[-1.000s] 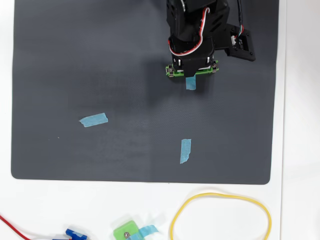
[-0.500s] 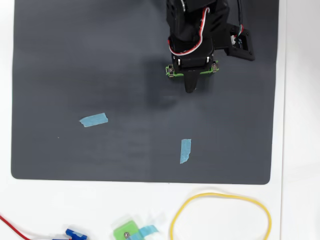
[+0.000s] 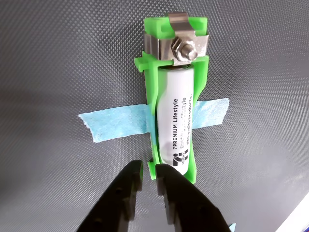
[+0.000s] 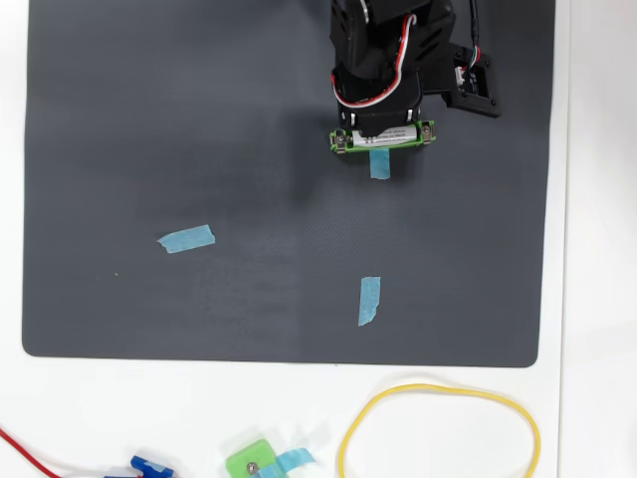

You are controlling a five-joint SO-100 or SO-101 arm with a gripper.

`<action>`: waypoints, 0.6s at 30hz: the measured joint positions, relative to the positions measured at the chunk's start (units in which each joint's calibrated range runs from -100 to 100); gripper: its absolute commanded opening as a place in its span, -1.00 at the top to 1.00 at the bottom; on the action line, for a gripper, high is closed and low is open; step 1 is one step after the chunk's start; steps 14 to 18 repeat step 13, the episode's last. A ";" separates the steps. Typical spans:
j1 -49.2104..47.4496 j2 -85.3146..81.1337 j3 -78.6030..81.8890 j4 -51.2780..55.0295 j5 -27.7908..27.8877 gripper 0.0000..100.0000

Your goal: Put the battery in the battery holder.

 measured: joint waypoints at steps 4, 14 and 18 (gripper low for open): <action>-1.24 0.25 -1.54 0.00 0.00 1.00; -1.80 4.16 -2.99 0.00 0.93 1.00; -1.80 4.16 -2.99 0.00 0.93 1.00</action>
